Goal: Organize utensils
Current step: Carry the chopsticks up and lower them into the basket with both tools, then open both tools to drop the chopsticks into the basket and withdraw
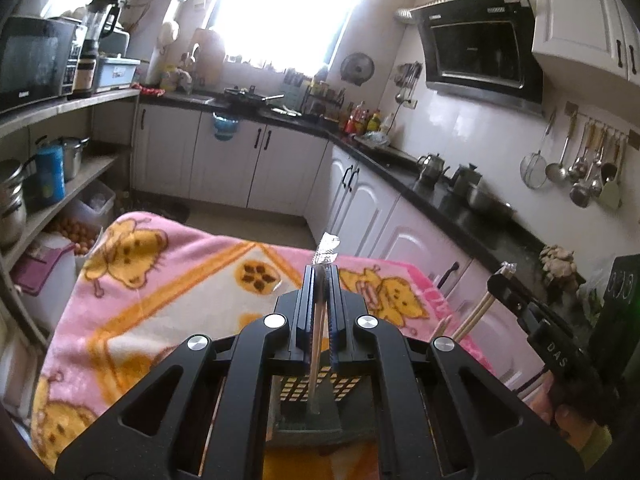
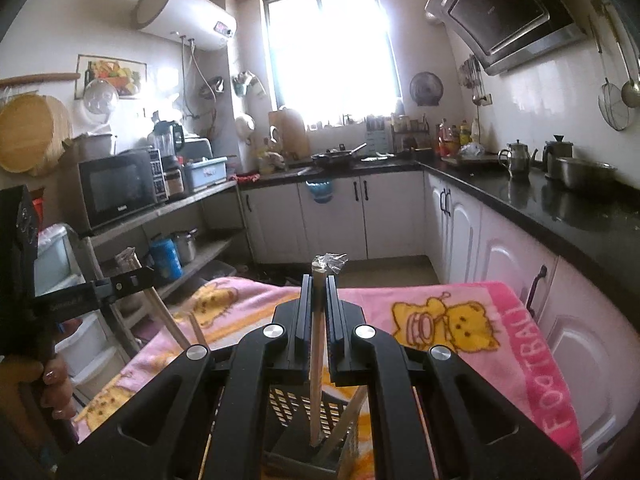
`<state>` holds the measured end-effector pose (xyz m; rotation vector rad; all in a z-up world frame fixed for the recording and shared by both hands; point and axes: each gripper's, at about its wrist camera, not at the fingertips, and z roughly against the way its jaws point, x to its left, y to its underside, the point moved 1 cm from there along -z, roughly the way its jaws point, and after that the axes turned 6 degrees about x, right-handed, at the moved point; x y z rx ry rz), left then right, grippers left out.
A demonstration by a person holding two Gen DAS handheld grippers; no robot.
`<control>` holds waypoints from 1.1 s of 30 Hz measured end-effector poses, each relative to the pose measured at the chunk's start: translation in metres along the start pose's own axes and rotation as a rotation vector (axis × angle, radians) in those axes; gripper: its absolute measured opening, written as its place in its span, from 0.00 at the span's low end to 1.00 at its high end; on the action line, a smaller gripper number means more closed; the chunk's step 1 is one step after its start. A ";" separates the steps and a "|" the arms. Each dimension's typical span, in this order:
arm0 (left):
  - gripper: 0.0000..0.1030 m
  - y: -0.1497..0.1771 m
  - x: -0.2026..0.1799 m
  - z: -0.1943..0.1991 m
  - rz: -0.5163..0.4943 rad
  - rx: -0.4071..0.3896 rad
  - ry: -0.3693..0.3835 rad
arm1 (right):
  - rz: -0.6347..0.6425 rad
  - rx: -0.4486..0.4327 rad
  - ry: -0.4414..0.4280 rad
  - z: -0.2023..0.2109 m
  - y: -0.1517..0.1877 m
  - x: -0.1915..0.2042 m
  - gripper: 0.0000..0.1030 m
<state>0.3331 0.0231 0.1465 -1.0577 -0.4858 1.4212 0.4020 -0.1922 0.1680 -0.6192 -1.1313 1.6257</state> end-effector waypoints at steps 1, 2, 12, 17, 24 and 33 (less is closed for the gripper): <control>0.01 0.004 0.002 -0.004 0.002 0.008 0.002 | 0.000 0.002 0.002 -0.003 0.003 0.001 0.06; 0.01 0.007 0.004 -0.006 0.005 0.015 0.004 | -0.002 0.002 0.002 -0.007 0.006 0.001 0.06; 0.01 0.031 0.014 -0.018 0.017 0.039 0.030 | -0.049 0.005 0.002 -0.030 0.029 -0.004 0.06; 0.01 0.042 0.017 -0.021 0.029 0.051 0.043 | -0.064 0.009 0.002 -0.035 0.039 -0.007 0.06; 0.01 0.055 0.019 -0.021 0.030 0.070 0.038 | -0.097 0.035 -0.003 -0.035 0.052 -0.011 0.07; 0.12 0.065 0.026 -0.013 0.042 0.088 0.008 | -0.106 0.086 0.005 -0.031 0.057 -0.016 0.09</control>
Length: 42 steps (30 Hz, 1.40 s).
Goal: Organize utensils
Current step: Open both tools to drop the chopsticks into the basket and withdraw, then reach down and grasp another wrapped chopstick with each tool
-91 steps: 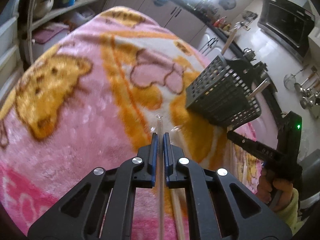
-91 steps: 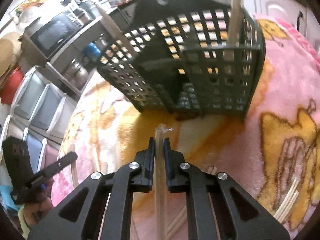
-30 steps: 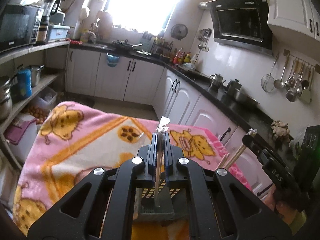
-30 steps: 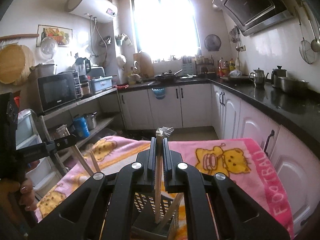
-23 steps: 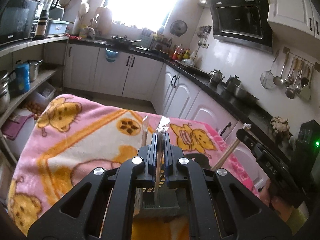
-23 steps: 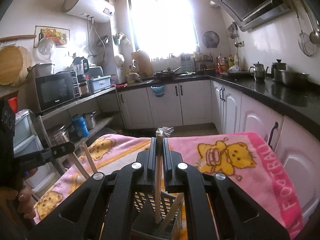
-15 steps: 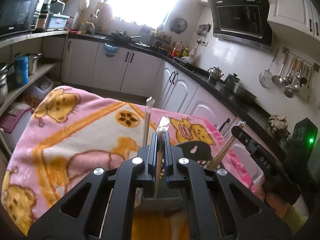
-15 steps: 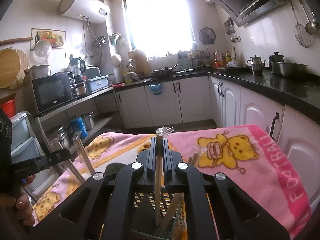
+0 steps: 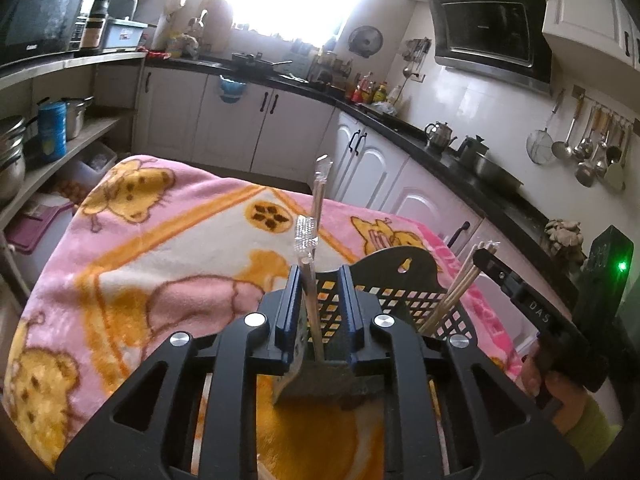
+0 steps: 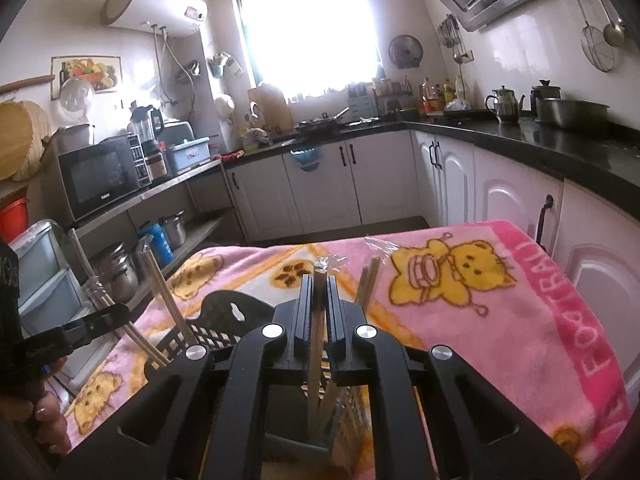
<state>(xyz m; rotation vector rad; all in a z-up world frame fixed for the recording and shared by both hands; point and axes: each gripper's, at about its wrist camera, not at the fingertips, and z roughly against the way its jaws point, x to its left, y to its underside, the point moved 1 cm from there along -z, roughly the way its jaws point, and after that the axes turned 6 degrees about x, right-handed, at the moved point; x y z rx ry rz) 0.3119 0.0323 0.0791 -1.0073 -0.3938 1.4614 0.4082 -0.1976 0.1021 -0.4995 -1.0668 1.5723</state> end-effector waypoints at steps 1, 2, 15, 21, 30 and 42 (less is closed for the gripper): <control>0.15 0.001 0.001 0.001 0.003 0.000 -0.003 | -0.001 0.003 0.000 0.001 0.000 -0.001 0.11; 0.19 0.002 0.002 0.003 0.004 0.003 -0.008 | -0.004 0.006 0.005 0.002 0.000 -0.001 0.14; 0.32 0.016 0.005 0.030 0.009 0.005 -0.027 | 0.012 0.031 -0.002 0.025 0.008 0.002 0.49; 0.38 0.024 0.003 0.042 0.011 -0.014 -0.003 | 0.032 0.021 0.028 0.042 0.011 0.004 0.55; 0.50 0.040 0.003 0.064 0.029 -0.035 0.018 | 0.127 0.008 0.067 0.068 0.027 0.024 0.62; 0.59 0.078 0.015 0.077 0.077 -0.010 0.022 | 0.197 0.065 0.045 0.092 0.066 0.052 0.69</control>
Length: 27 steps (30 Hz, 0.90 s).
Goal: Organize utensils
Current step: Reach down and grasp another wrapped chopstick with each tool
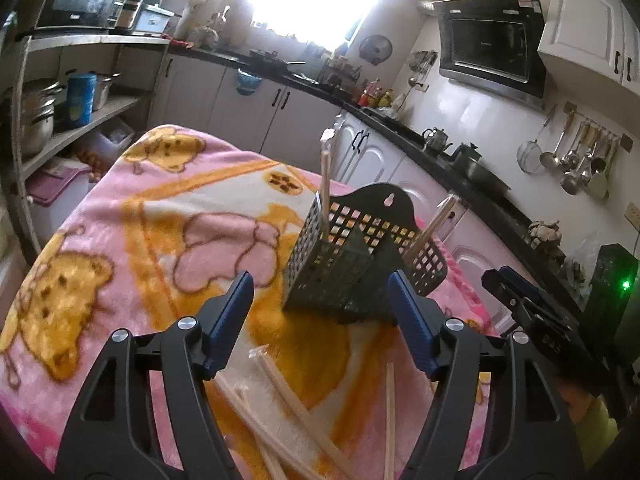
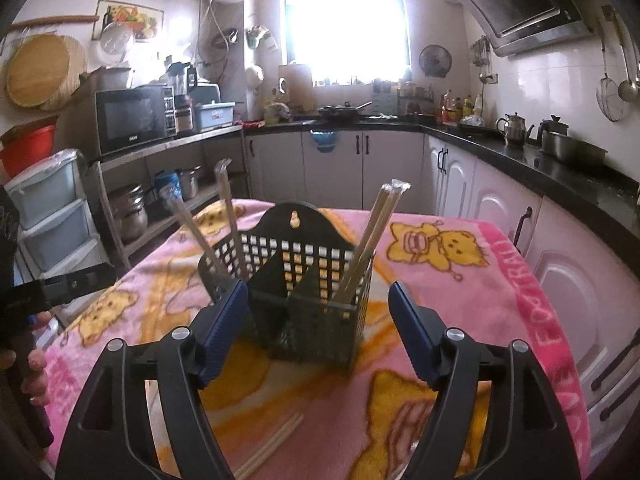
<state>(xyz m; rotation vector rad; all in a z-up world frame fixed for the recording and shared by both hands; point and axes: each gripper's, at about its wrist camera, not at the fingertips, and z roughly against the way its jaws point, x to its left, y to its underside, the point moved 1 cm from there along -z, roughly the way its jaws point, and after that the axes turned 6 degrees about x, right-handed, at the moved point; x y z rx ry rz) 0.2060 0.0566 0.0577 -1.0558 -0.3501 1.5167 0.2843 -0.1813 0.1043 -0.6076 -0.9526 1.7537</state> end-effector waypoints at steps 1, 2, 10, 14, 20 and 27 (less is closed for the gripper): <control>0.59 0.002 0.002 0.001 0.003 0.001 0.000 | 0.002 0.003 -0.001 0.001 0.003 0.000 0.69; 0.59 0.005 0.003 0.002 0.006 0.003 -0.002 | 0.004 0.005 -0.001 0.003 0.005 0.001 0.69; 0.62 0.023 0.016 0.007 0.029 0.030 -0.026 | 0.001 0.033 -0.007 0.014 0.018 0.001 0.69; 0.62 0.035 0.023 0.006 0.049 0.055 -0.037 | -0.010 0.053 -0.001 0.019 0.027 -0.004 0.69; 0.62 0.053 0.029 -0.003 0.064 0.095 -0.030 | -0.077 0.093 0.018 0.021 0.046 -0.021 0.69; 0.62 0.070 0.036 -0.009 0.073 0.144 -0.030 | -0.091 0.159 0.046 0.021 0.073 -0.031 0.69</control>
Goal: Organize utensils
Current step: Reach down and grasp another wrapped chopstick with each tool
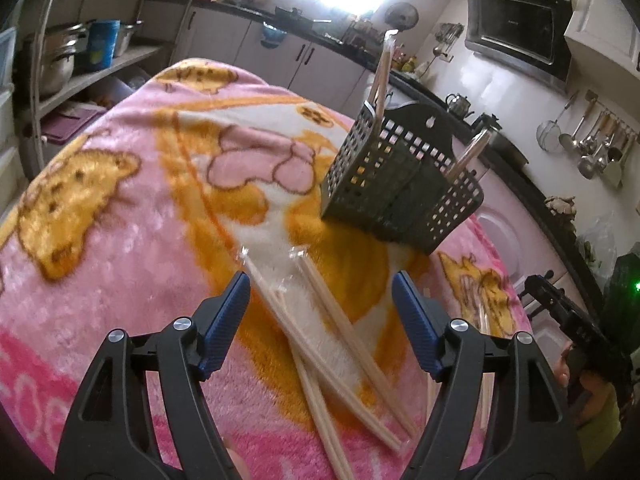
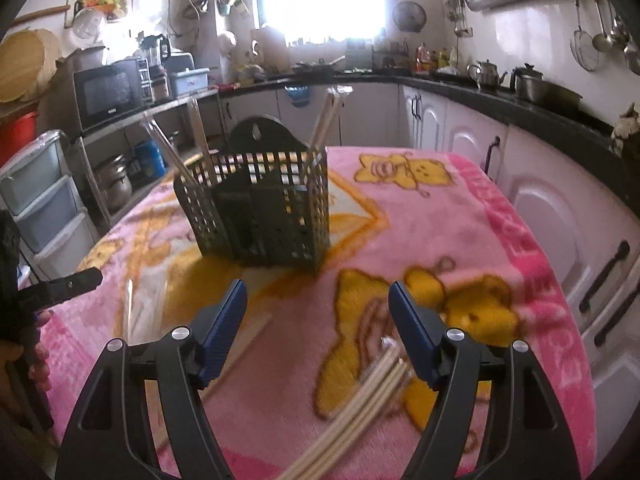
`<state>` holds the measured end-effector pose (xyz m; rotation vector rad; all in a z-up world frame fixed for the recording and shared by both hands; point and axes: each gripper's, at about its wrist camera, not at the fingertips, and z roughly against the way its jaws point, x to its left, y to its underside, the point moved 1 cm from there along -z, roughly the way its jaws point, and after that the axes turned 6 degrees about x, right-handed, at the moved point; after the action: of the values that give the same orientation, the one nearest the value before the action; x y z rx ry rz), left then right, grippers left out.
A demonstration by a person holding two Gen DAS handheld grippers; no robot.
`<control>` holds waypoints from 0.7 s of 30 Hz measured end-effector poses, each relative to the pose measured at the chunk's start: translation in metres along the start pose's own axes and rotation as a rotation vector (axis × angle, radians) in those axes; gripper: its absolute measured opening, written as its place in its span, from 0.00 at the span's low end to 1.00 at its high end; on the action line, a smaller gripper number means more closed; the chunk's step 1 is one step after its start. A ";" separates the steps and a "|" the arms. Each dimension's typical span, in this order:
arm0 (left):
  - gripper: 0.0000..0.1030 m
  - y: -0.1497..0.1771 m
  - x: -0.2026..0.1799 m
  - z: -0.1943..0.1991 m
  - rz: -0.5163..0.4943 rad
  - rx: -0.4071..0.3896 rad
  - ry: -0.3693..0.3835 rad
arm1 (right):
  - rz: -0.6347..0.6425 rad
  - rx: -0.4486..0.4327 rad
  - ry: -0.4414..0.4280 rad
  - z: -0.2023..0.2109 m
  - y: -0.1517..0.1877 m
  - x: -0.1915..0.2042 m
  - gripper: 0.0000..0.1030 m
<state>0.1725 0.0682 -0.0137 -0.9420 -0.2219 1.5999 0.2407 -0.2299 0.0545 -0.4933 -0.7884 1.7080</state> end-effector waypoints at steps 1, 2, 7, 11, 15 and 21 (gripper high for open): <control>0.62 0.003 0.001 -0.001 0.000 0.008 -0.005 | -0.002 0.013 0.002 0.000 0.005 -0.002 0.69; 0.62 0.006 0.002 -0.003 -0.001 0.015 -0.005 | -0.004 0.021 0.002 -0.001 0.007 -0.004 0.69; 0.62 0.016 0.006 -0.008 0.009 0.049 -0.013 | -0.022 0.061 0.009 -0.004 0.022 -0.012 0.68; 0.62 0.021 0.006 -0.010 0.015 0.078 -0.009 | -0.045 0.096 0.007 -0.009 0.030 -0.018 0.67; 0.60 0.027 0.009 -0.013 0.031 0.110 -0.008 | -0.055 0.122 0.006 -0.014 0.031 -0.024 0.66; 0.53 0.029 0.014 -0.020 0.059 0.139 0.006 | -0.079 0.179 -0.007 -0.036 0.024 -0.039 0.64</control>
<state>0.1651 0.0658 -0.0511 -0.8523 -0.0778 1.6437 0.2598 -0.2617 0.0102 -0.3288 -0.6442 1.6888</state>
